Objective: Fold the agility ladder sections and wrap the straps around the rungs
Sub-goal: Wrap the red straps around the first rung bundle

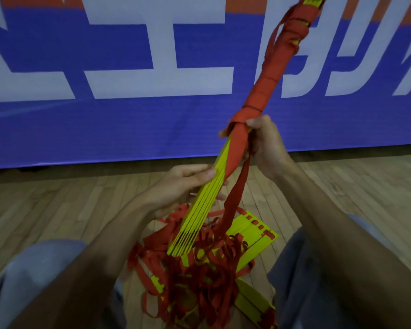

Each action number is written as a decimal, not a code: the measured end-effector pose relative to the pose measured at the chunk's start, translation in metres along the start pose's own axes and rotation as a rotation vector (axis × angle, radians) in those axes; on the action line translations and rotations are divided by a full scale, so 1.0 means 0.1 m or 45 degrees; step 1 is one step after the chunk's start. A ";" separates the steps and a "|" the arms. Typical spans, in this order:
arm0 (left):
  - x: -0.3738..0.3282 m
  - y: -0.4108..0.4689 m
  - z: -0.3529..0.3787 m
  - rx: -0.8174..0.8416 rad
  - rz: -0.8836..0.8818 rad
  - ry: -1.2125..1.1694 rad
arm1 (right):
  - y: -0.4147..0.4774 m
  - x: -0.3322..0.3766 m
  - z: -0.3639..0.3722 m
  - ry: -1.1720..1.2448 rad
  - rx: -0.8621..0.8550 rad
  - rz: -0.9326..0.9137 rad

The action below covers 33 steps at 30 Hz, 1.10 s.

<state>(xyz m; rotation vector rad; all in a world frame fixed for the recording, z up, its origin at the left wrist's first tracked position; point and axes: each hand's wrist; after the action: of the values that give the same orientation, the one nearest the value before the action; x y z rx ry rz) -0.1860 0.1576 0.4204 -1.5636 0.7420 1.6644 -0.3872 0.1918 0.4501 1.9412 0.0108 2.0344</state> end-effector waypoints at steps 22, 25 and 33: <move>0.27 0.16 -0.19 -0.490 0.230 0.545 | 0.06 -0.29 0.16 -0.644 -0.206 -0.008; 0.31 0.15 -0.14 -0.621 0.289 0.900 | 0.07 -0.34 0.20 -0.542 -0.239 0.050; 0.10 0.06 -0.08 -0.258 0.147 0.384 | 0.12 -0.27 0.06 -0.299 -0.187 -0.005</move>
<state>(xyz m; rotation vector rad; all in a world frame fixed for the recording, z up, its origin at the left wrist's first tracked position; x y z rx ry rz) -0.1865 0.1483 0.4093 -1.9777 0.8519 1.6463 -0.3839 0.1724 0.4274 2.0697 -0.1844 1.7400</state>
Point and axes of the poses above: each hand's wrist, its own y-axis towards the middle knuckle, its own z-axis out of the palm, x = y × z, and after that the axes turned 6 degrees about -y, right-handed
